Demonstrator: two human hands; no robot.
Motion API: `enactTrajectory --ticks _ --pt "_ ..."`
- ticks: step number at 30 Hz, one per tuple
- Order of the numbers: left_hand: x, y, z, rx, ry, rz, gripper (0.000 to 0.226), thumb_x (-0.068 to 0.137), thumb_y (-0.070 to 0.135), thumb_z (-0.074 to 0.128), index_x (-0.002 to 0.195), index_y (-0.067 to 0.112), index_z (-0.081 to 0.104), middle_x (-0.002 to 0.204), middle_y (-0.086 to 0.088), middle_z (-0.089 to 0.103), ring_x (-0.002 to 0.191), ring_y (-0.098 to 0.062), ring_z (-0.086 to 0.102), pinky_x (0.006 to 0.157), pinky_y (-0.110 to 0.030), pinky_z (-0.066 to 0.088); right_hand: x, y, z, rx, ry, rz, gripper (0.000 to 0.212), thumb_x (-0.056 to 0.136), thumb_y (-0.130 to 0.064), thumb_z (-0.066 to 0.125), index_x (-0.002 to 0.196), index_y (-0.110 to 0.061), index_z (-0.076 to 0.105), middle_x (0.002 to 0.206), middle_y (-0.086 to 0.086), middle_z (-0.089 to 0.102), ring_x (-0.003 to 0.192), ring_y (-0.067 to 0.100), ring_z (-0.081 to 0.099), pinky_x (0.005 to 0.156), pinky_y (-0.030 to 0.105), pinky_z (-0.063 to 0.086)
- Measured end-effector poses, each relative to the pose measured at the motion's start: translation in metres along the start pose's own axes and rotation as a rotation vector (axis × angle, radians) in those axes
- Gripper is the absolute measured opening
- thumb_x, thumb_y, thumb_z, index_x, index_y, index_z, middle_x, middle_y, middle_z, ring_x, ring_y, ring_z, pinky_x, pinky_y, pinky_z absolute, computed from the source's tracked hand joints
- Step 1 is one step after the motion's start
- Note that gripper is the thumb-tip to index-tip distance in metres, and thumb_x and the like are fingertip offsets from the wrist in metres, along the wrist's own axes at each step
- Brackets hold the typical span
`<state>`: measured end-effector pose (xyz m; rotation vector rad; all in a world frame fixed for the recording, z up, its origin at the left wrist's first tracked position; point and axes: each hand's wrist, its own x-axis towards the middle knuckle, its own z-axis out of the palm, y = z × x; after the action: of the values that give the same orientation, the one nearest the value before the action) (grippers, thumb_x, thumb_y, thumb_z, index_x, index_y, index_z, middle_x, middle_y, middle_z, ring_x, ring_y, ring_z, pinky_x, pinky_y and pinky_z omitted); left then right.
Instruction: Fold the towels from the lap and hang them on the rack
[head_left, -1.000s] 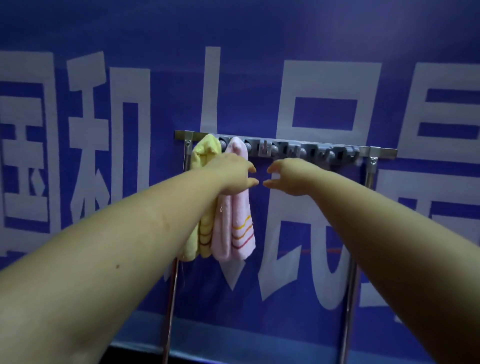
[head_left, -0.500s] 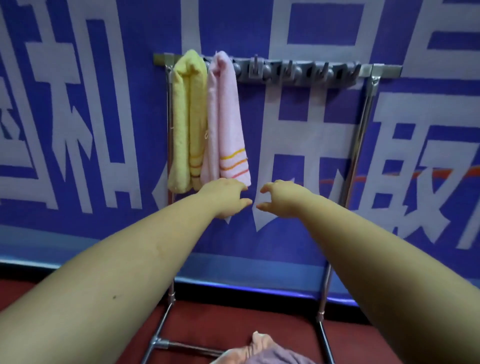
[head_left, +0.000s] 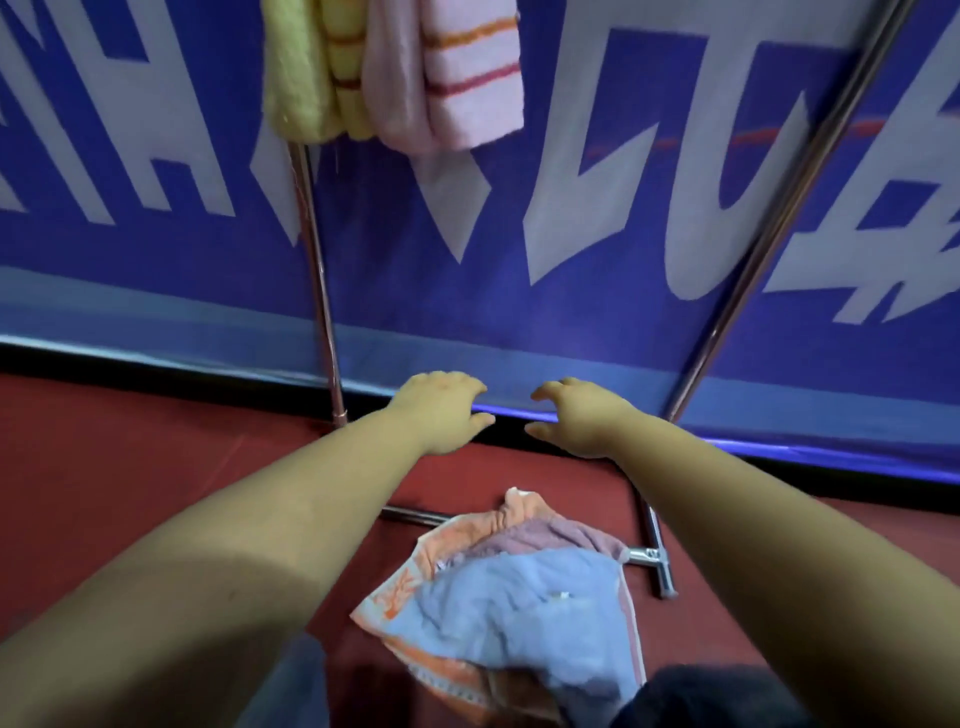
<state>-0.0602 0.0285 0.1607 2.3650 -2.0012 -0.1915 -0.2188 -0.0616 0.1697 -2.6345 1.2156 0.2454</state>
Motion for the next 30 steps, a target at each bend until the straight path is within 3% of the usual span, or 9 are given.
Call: enactTrajectory --ticks 8,19,23,25,30 --pt "0.012 -0.017 0.117 -0.114 -0.226 -0.051 0.051 0.092 0.046 0.043 0.137 0.021 0.041 0.144 -0.003 0.043 0.132 -0.024 0.041 0.11 -0.036 0.031 0.042 0.017 0.099 0.081 -0.172 -0.002 0.061 0.089 -0.046 0.056 0.14 -0.015 0.04 0.139 0.014 0.043 0.127 0.032 0.045 0.105 0.038 0.038" --pt "0.014 -0.028 0.24 -0.389 -0.479 -0.181 0.044 0.09 0.042 0.051 0.128 0.02 0.05 0.133 -0.003 0.054 0.119 -0.023 0.052 0.097 -0.031 0.043 0.061 0.014 0.223 0.138 -0.441 -0.001 0.06 0.087 -0.045 0.059 0.138 -0.018 0.043 0.137 0.013 0.048 0.127 0.03 0.044 0.102 0.033 0.037" --pt "0.01 -0.025 0.273 -0.388 -0.583 -0.231 0.048 0.089 0.039 0.054 0.131 0.018 0.045 0.131 -0.006 0.057 0.119 -0.026 0.053 0.099 -0.034 0.043 0.058 0.014 0.252 0.153 -0.44 0.036 0.062 0.084 -0.042 0.063 0.139 -0.023 0.042 0.132 0.011 0.049 0.122 0.031 0.047 0.099 0.036 0.042" --pt "0.008 -0.023 0.285 -0.391 -0.578 -0.252 0.041 0.089 0.035 0.055 0.126 0.018 0.048 0.125 -0.007 0.061 0.115 -0.027 0.056 0.097 -0.036 0.044 0.055 0.014 0.261 0.149 -0.382 0.05 0.056 0.084 -0.035 0.063 0.136 -0.022 0.046 0.129 0.009 0.048 0.119 0.029 0.049 0.096 0.034 0.044" --pt "0.003 -0.026 0.284 -0.407 -0.539 -0.228 0.032 0.094 0.034 0.047 0.116 0.011 0.052 0.118 -0.012 0.063 0.111 -0.03 0.057 0.088 -0.033 0.043 0.052 0.017 0.264 0.189 -0.344 0.059 0.021 0.085 -0.027 0.062 0.103 -0.016 0.061 0.113 0.008 0.057 0.106 0.028 0.055 0.083 0.03 0.043"
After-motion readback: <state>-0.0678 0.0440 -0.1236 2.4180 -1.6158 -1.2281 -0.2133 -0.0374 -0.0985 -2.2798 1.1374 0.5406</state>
